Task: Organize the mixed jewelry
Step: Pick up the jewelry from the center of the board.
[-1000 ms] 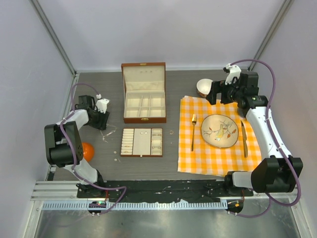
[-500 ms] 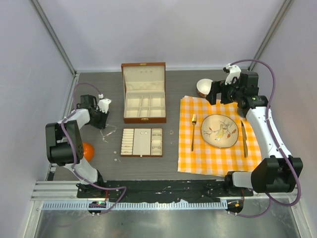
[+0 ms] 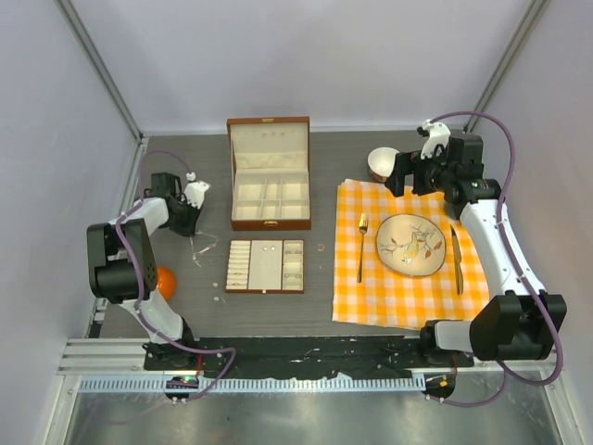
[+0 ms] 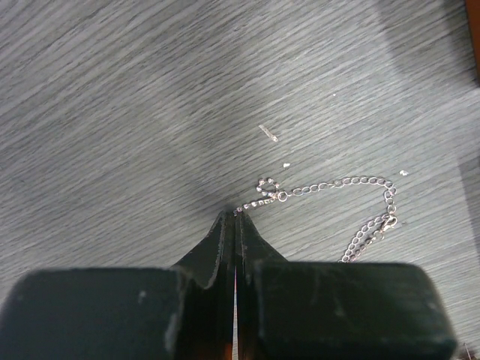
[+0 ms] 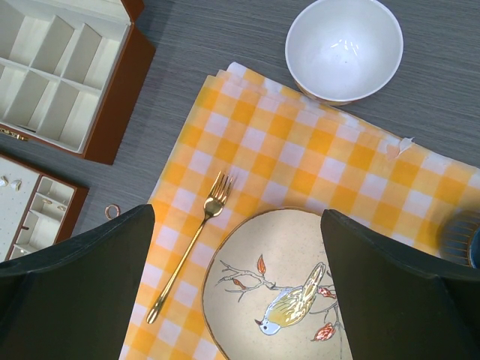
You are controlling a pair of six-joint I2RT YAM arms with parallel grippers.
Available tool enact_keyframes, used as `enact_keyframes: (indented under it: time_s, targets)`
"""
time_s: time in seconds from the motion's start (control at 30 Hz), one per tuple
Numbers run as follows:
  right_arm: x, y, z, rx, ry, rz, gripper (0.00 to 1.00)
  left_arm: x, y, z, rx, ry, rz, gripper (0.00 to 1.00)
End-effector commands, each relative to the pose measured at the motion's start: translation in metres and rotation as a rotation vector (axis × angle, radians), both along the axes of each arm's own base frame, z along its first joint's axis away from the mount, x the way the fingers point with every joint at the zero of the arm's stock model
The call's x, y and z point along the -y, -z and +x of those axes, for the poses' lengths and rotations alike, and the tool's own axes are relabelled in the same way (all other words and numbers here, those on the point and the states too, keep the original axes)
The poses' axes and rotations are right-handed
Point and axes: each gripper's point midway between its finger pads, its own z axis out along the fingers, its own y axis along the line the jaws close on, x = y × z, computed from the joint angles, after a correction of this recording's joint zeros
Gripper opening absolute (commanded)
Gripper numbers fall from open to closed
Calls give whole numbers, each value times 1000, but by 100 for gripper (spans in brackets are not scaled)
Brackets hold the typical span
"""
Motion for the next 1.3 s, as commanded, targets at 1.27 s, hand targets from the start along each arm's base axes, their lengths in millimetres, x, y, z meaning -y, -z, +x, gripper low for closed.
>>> enact_keyframes:
  time_s: [1.27]
  targets:
    - [-75, -23, -5, 31, -238, -22, 100, 65, -143, -50, 286, 214, -239, 0]
